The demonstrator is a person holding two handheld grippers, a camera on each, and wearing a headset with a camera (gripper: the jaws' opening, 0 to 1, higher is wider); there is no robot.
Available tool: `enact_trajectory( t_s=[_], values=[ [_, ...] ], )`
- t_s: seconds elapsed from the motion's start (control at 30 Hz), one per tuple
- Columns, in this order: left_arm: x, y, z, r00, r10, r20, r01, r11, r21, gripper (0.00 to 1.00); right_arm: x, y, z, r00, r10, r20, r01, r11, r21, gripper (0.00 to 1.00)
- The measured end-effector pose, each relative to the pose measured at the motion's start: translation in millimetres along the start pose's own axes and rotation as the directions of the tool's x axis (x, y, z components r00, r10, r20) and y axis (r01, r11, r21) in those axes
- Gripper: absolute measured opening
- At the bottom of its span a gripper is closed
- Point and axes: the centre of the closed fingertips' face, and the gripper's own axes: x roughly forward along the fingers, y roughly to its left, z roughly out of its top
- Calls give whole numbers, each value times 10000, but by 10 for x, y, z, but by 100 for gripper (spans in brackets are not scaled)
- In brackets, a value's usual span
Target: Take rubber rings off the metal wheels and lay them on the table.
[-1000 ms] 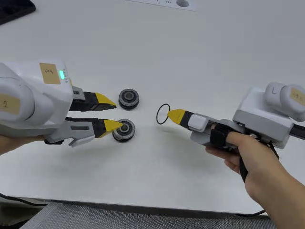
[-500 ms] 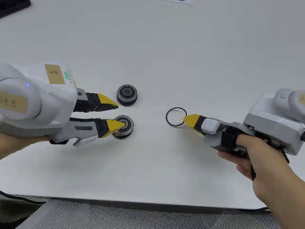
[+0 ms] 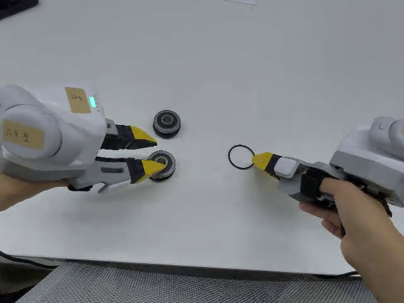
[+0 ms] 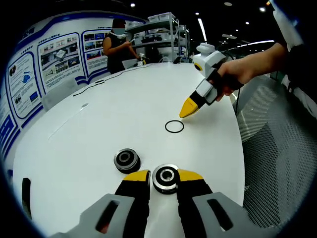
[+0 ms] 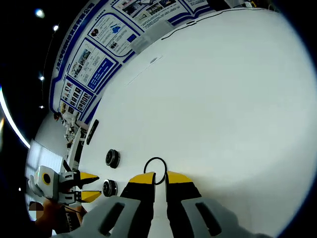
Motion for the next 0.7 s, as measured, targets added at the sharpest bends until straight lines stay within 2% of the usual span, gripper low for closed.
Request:
enact_trajectory(
  t_s=[0.07, 0.13, 0.23, 0.7],
  values=[
    [1, 1, -5, 10000, 5, -4, -5, 10000, 0, 22, -29, -12, 45, 9998, -73, 163, 75, 9999, -101, 10],
    [5, 3, -8, 10000, 7, -9, -7, 10000, 0, 21, -53, 2, 110, 9991, 31, 413, -33, 10000, 50, 10],
    [16, 6, -3, 10000, -4, 2, 4, 10000, 7, 21, -61, 18, 156, 9986, 138, 516, -141, 9999, 55, 10],
    [86, -59, -36, 9993, -321, -165, 322, 9994, 99, 19, -43, 50, 168, 9979, 317, 562, -330, 9992, 230, 10]
  ],
)
